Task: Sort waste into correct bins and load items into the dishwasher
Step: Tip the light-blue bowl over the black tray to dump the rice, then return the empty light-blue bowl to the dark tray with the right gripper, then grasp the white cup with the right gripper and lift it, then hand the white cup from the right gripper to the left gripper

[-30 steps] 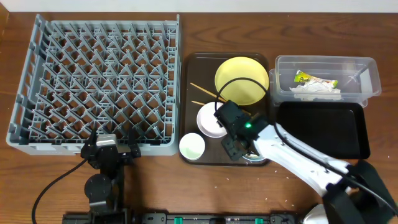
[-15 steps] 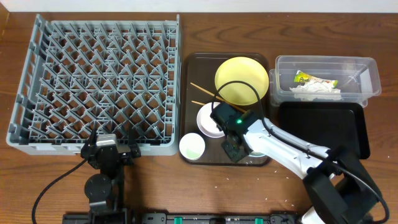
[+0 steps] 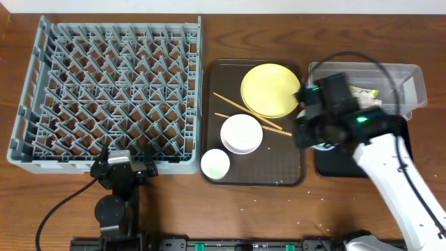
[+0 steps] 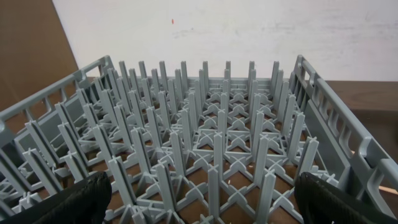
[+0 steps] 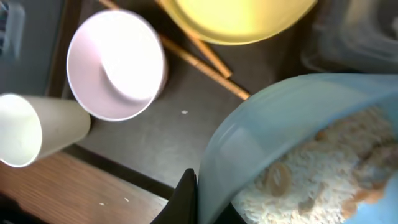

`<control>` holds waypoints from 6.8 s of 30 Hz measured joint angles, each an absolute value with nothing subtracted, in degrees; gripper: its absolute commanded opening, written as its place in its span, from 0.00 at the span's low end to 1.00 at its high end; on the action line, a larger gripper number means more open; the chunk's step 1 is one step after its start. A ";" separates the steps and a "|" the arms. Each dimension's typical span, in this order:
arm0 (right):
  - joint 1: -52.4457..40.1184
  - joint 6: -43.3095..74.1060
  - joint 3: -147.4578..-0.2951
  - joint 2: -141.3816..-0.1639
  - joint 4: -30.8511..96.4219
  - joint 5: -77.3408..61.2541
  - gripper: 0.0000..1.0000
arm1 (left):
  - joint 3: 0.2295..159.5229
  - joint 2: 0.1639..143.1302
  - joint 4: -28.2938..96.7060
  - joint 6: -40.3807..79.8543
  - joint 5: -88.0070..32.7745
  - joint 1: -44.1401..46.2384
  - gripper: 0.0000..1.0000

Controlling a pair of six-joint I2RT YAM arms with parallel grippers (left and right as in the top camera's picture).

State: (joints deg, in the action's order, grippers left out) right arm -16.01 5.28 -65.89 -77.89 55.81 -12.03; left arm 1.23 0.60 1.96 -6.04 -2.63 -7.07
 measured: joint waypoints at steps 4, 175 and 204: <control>-4.60 0.95 -61.04 -77.62 51.88 -22.79 0.01 | 1.23 0.58 1.96 -6.04 -2.63 -7.07 0.95; -46.72 21.04 -73.45 -104.86 49.30 -12.88 0.01 | 1.76 2.55 2.76 11.22 -3.68 -7.07 0.95; -14.37 17.17 -76.07 -95.07 26.92 -49.98 0.01 | 39.72 74.22 -6.50 69.80 -76.69 -7.07 0.90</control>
State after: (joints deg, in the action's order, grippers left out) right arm -14.37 17.17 -76.07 -95.07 26.92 -49.98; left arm 39.72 74.22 -6.50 69.80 -76.69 -7.07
